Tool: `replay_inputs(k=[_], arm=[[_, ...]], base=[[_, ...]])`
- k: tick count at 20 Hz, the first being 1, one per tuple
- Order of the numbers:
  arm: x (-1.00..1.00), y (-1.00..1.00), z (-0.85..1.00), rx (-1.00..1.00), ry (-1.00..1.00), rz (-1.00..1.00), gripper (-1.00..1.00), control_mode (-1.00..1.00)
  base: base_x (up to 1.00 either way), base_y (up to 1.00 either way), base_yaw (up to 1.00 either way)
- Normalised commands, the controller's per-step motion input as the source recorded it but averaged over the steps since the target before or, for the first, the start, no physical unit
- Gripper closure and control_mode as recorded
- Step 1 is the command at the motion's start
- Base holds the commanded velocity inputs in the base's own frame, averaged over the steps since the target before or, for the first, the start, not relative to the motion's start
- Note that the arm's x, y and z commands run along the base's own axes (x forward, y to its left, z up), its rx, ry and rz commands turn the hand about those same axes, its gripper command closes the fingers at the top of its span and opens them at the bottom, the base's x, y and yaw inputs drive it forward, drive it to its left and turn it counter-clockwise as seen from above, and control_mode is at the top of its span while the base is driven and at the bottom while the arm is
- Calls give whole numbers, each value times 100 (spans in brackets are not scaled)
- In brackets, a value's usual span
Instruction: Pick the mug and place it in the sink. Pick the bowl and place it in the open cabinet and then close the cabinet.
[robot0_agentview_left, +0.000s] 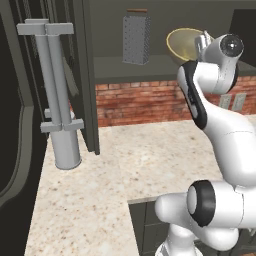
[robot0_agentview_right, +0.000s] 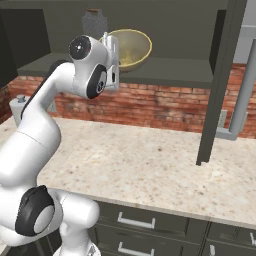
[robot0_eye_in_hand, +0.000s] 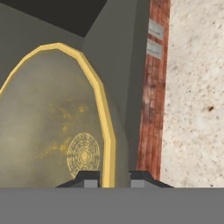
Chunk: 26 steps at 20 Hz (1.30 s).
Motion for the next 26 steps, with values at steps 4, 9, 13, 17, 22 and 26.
replay_inputs(k=[4, 9, 13, 17, 22, 26], arm=[[15, -3, -12, 0, 0, 0, 100, -100], [18, -5, -6, 0, 0, 0, 100, -100], [25, -5, -3, 0, 0, 0, 100, -100], [27, -3, -7, 0, 0, 0, 100, -100], [29, -1, -10, 0, 0, 0, 100, -100], [29, 0, -9, 0, 0, 0, 100, -100]], base=[[0, 0, 0], [0, 0, 0], [0, 0, 0], [0, 0, 0], [0, 0, 0], [0, 0, 0]])
